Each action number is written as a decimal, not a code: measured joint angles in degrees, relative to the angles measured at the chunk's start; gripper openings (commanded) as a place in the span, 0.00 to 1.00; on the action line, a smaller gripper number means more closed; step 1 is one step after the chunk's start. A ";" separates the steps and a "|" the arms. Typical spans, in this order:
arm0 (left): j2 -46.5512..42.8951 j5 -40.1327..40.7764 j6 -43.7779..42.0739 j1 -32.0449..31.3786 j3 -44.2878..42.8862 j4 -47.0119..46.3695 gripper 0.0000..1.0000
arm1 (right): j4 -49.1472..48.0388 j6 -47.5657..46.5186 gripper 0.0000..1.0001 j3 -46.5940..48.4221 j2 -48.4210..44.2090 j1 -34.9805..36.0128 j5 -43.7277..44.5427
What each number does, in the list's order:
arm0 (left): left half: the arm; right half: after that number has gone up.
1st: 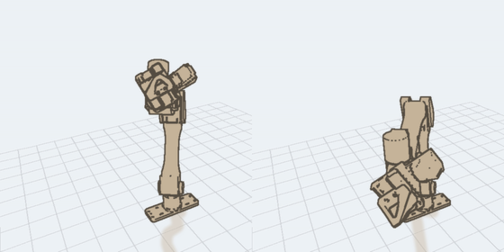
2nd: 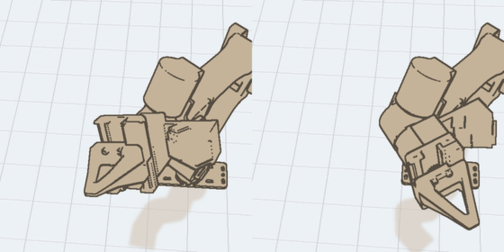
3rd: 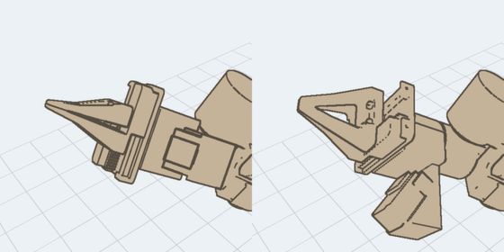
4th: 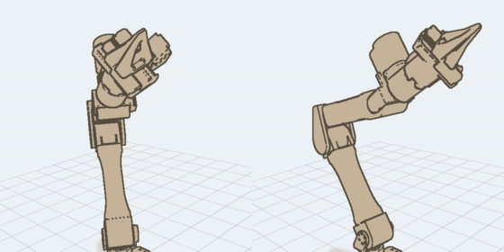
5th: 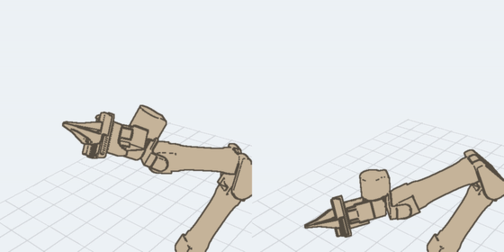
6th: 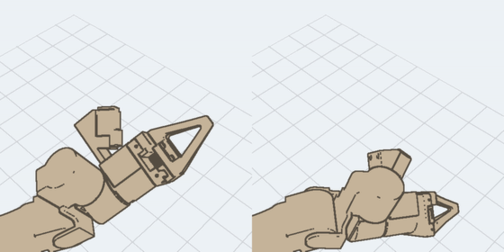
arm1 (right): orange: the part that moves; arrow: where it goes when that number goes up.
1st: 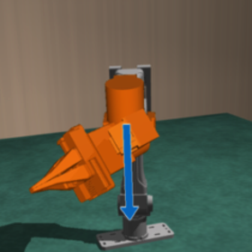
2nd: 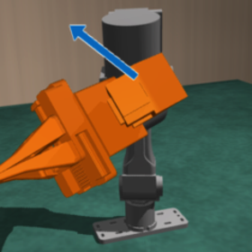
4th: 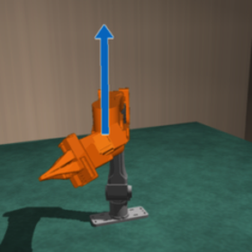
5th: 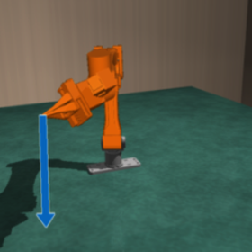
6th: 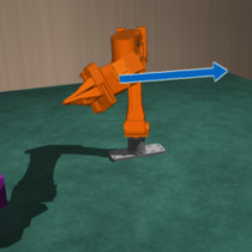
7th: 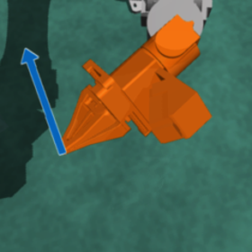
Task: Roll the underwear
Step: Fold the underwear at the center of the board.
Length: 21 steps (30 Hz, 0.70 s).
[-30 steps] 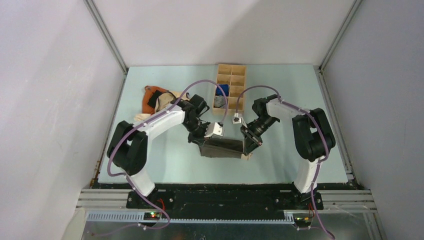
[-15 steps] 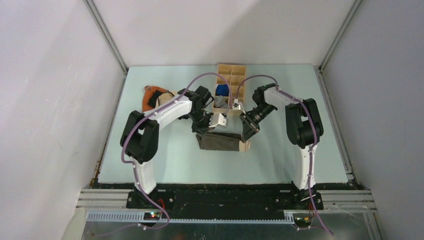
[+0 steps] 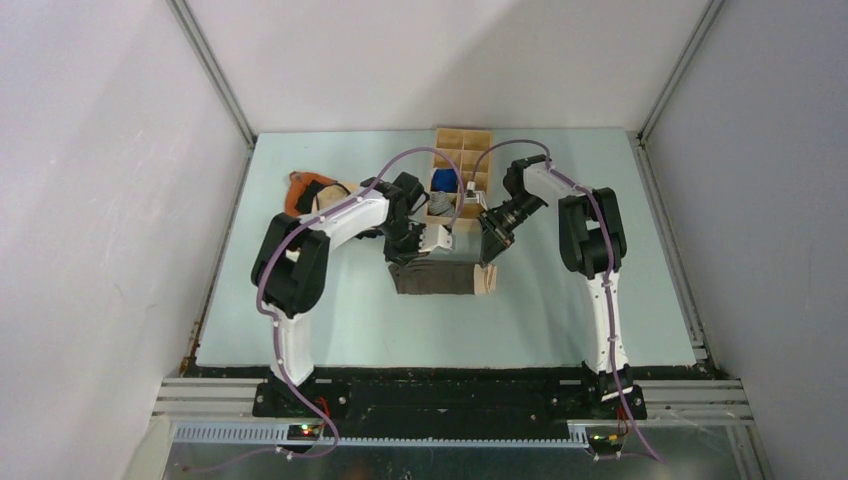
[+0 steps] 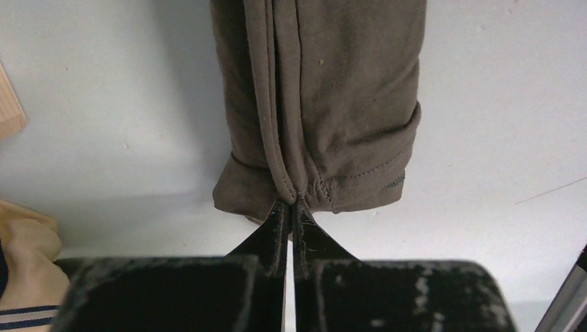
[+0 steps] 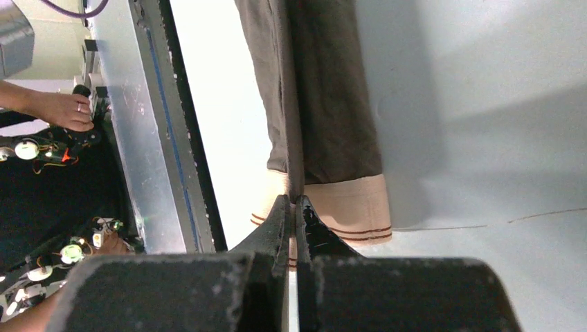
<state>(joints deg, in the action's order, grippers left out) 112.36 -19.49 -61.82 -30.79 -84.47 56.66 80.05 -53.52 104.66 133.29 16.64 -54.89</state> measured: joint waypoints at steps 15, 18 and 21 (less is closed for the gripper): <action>2.19 3.48 7.32 1.57 -1.46 -5.46 0.32 | -5.33 13.53 0.29 6.19 5.07 0.17 3.69; 2.19 4.33 11.37 1.97 -1.49 -7.34 0.46 | -6.64 16.41 0.44 6.58 5.09 0.11 4.26; 1.75 4.63 15.85 2.47 -1.75 -8.48 0.57 | -7.30 18.67 0.49 6.69 3.67 -0.04 4.50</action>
<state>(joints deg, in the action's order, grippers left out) 114.10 -14.85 -45.98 -28.32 -86.21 48.18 72.75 -34.85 111.35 136.97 16.60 -50.39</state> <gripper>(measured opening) 0.506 0.452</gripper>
